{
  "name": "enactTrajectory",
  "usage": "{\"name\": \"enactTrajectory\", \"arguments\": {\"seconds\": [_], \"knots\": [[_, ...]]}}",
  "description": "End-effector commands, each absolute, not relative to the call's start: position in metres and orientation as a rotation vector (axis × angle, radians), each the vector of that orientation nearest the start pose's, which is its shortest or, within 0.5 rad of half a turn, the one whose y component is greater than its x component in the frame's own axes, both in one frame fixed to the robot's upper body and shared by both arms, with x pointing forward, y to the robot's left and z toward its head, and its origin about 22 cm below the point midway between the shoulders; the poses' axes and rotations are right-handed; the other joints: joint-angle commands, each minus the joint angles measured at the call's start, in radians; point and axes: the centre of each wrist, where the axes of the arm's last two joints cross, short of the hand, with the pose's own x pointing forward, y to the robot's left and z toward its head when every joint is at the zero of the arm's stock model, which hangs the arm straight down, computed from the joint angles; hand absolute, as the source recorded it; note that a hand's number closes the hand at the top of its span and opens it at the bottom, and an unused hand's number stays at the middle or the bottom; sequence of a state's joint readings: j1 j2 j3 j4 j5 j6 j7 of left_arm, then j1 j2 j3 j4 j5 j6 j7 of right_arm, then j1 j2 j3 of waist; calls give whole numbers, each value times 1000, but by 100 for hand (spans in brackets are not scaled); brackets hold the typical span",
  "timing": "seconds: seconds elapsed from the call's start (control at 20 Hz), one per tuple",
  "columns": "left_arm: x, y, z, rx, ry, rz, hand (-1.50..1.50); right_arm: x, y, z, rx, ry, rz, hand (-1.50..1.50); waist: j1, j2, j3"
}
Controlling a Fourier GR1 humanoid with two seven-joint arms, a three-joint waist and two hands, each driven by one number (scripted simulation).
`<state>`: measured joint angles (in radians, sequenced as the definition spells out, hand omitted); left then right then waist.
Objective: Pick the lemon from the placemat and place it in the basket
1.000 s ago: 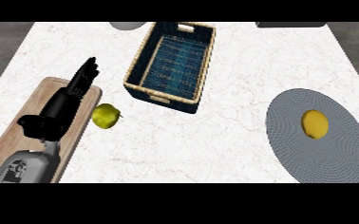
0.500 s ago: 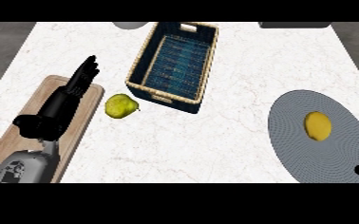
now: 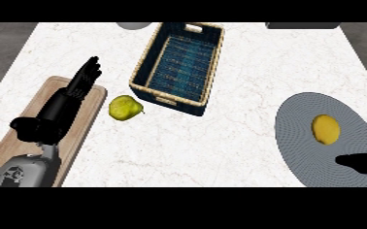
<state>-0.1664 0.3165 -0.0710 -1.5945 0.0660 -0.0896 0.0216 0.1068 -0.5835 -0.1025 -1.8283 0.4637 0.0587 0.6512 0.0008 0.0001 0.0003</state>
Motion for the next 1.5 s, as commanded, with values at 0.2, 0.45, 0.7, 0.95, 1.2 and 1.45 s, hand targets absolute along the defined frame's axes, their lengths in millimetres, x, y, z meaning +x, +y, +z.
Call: {"name": "enactTrajectory", "arguments": {"seconds": [0.2,0.45,0.7,0.95,1.2,1.45], "knots": [[283,268,56,44,-1682,-376,0,220,-342,83,-1005,-989,490,-150,-3,0,0],[279,270,55,45,-1688,-371,0,225,-340,96,-977,-1057,474,-150,-1,-1,0],[284,266,49,44,-1688,-382,0,215,-334,82,-984,-1028,490,-150,-4,0,0],[281,262,49,47,-1684,-378,0,228,-352,92,-1009,-952,517,-150,-2,0,0],[259,257,52,45,-1682,-373,0,223,-340,61,-1024,-942,536,-150,1,-1,0],[259,264,74,45,-1666,-381,0,244,-342,50,-1012,-906,549,-150,4,-1,0]]}}
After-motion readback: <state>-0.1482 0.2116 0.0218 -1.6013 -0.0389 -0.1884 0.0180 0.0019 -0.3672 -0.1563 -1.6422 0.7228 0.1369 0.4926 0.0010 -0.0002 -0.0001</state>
